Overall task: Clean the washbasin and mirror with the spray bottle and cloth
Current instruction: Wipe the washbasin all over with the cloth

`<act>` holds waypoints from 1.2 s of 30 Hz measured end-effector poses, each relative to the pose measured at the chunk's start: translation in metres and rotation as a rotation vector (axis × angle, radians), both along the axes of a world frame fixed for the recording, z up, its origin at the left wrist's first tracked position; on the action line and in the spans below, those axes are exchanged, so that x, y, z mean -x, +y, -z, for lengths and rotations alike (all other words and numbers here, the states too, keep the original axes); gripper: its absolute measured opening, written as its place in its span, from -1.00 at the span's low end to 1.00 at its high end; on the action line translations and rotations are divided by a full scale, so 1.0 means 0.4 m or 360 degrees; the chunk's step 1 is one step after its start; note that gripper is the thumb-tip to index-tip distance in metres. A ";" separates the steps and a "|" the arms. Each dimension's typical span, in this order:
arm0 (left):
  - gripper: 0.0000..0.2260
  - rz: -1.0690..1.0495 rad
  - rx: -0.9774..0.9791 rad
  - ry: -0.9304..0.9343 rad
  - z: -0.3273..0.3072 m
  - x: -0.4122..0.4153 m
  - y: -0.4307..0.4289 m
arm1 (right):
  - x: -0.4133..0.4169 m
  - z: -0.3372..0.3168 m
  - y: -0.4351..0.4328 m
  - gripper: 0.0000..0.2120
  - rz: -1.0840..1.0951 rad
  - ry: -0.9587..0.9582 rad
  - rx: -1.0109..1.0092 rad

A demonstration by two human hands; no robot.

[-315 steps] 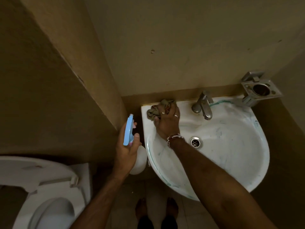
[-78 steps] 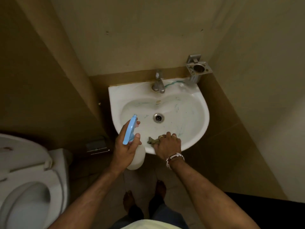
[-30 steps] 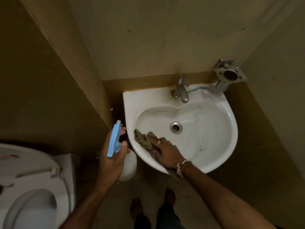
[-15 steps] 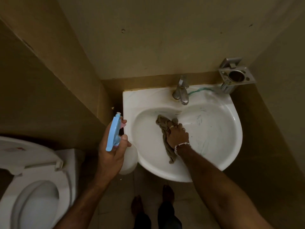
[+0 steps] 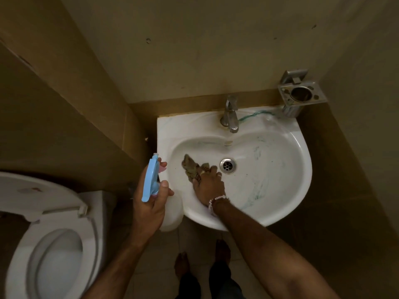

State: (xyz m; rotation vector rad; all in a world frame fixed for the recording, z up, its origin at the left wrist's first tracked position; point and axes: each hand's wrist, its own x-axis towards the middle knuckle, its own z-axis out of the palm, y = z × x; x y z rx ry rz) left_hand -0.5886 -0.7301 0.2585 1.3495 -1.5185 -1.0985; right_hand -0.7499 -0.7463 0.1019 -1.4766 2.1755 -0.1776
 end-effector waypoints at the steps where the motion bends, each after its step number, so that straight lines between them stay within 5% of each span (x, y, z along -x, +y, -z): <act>1: -0.39 -0.0016 -0.0010 -0.0018 0.000 -0.004 0.006 | -0.013 -0.002 -0.025 -0.48 0.0046 -0.0045 -0.0007; 3: -0.48 -0.0049 -0.0005 -0.0053 0.000 -0.014 0.018 | -0.038 -0.012 -0.069 -0.48 0.0053 -0.0189 -0.0007; 12: -0.30 -0.0072 -0.0025 0.0003 0.003 -0.012 0.036 | -0.038 -0.065 0.056 -0.48 -0.0421 -0.0385 0.0056; 25: -0.64 0.0103 0.0030 -0.0023 -0.023 0.151 0.031 | 0.358 -0.104 0.224 -0.56 -0.0674 0.0513 -0.0280; 32: -0.58 0.0074 0.0068 -0.0080 -0.018 0.172 0.004 | 0.566 -0.083 0.127 -0.61 -0.0784 0.1017 -0.0137; 36: -0.41 0.0050 0.0064 -0.0027 -0.007 0.161 -0.011 | 0.629 -0.097 0.027 -0.86 -0.0984 0.1288 0.0107</act>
